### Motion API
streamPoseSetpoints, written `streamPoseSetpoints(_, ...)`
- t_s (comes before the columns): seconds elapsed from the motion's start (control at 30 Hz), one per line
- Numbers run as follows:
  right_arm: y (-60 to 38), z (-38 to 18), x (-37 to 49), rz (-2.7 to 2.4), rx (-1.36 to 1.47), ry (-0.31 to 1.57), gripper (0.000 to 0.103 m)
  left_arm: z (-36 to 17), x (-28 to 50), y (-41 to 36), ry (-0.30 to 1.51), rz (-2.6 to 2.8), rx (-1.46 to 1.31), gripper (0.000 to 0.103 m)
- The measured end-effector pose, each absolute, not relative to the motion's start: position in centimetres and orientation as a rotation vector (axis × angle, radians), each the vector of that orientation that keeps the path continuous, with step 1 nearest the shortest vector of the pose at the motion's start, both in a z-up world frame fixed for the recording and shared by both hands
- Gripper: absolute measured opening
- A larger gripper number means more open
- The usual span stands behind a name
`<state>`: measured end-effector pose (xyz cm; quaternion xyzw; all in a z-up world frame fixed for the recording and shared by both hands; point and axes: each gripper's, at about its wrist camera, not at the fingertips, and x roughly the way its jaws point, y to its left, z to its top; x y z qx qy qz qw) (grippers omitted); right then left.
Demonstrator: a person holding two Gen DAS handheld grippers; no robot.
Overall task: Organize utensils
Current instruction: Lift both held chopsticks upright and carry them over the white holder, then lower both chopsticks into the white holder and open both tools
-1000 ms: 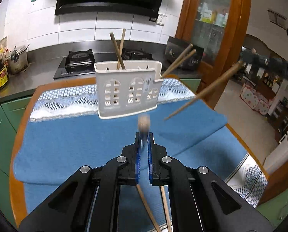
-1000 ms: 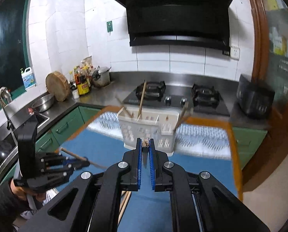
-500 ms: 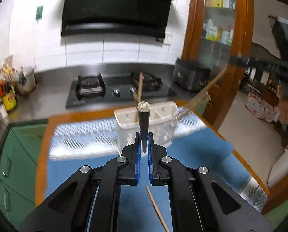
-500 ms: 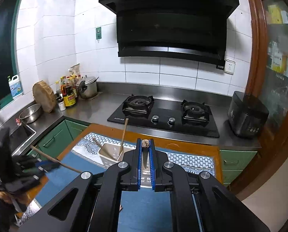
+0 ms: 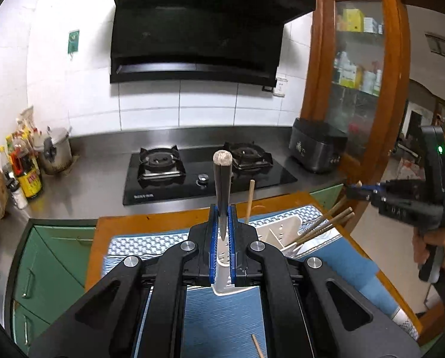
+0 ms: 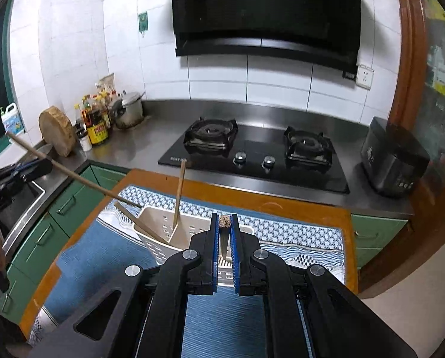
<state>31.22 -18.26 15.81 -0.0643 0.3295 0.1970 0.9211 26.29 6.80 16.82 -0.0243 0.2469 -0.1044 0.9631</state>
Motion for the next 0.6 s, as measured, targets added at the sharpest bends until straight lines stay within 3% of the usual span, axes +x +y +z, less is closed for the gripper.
streamPoseSetpoints(0.53,-18.0,13.3,33.0,0.407,-0.141,0.712,0.007,10.4,32.8,6.1,0.701,-0.227,-0.124,0.005)
streamPoseSetpoints(0.6,-18.0,13.4,32.8,0.407,-0.144,0.7,0.011,9.6,33.1,5.8,0.719,-0.241,-0.131,0.005)
